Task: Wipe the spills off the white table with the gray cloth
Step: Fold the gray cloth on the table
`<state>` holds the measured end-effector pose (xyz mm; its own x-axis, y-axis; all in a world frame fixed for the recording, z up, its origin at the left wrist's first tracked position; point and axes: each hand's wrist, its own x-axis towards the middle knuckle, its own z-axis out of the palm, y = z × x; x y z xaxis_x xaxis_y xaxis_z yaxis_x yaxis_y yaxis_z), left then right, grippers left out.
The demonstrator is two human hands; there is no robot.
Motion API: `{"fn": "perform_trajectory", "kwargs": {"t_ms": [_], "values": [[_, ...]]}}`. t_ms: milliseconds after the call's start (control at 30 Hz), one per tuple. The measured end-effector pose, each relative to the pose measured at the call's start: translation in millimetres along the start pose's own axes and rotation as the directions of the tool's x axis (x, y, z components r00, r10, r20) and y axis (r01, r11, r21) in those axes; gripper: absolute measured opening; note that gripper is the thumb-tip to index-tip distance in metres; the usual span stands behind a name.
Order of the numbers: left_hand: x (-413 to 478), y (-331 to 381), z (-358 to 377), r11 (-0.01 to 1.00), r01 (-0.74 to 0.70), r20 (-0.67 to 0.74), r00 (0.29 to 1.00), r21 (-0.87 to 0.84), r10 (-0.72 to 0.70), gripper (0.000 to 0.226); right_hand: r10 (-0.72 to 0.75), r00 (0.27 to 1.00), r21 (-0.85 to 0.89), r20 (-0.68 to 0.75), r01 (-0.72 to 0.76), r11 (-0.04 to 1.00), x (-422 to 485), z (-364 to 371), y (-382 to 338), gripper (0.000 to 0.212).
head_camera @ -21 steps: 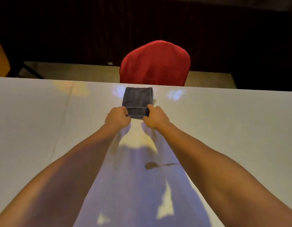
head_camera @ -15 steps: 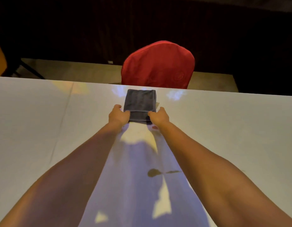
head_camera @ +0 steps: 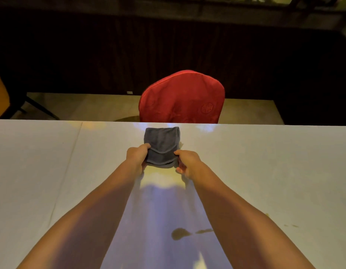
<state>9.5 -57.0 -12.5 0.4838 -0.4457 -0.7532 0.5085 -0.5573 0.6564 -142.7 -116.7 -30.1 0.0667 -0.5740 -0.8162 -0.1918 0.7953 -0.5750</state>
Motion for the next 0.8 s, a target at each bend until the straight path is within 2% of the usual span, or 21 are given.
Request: {"fn": "perform_trajectory", "kwargs": {"t_ms": [100, 200, 267, 367, 500, 633, 733, 800], "values": [[-19, 7, -4, 0.991, 0.004, 0.089, 0.996, -0.131, 0.008, 0.013, -0.017, 0.998, 0.119, 0.054, 0.011, 0.993, -13, -12, -4, 0.009], [-48, 10, -8, 0.963, 0.053, 0.231, 0.973, -0.264, 0.010, 0.005, -0.083, 0.976, 0.315, 0.203, 0.015, 0.949, -39, -28, -2, 0.001], [-68, 7, -9, 0.936, 0.067, 0.297, 0.954, -0.345, 0.041, 0.010, -0.167, 0.947, 0.426, 0.276, 0.035, 0.904, -55, -39, 4, 0.010], [-100, -9, -9, 0.899, 0.070, 0.349, 0.932, -0.433, 0.095, 0.014, -0.250, 0.920, 0.537, 0.301, 0.053, 0.842, -80, -53, 20, 0.015], [-143, -40, -11, 0.889, 0.092, 0.455, 0.880, -0.449, 0.139, 0.021, -0.323, 0.877, 0.668, 0.354, 0.004, 0.744, -116, -80, 48, 0.032], [-185, -90, -9, 0.873, 0.129, 0.510, 0.847, -0.470, 0.150, 0.020, -0.297, 0.894, 0.689, 0.335, -0.018, 0.725, -152, -122, 85, 0.022], [-209, -130, -2, 0.868, 0.220, 0.570, 0.817, -0.445, 0.085, 0.017, -0.299, 0.899, 0.715, 0.321, -0.023, 0.698, -174, -161, 118, 0.017], [-229, -163, 10, 0.891, 0.271, 0.638, 0.770, -0.363, 0.025, 0.027, -0.308, 0.897, 0.719, 0.317, -0.016, 0.695, -189, -199, 144, 0.016]]}}
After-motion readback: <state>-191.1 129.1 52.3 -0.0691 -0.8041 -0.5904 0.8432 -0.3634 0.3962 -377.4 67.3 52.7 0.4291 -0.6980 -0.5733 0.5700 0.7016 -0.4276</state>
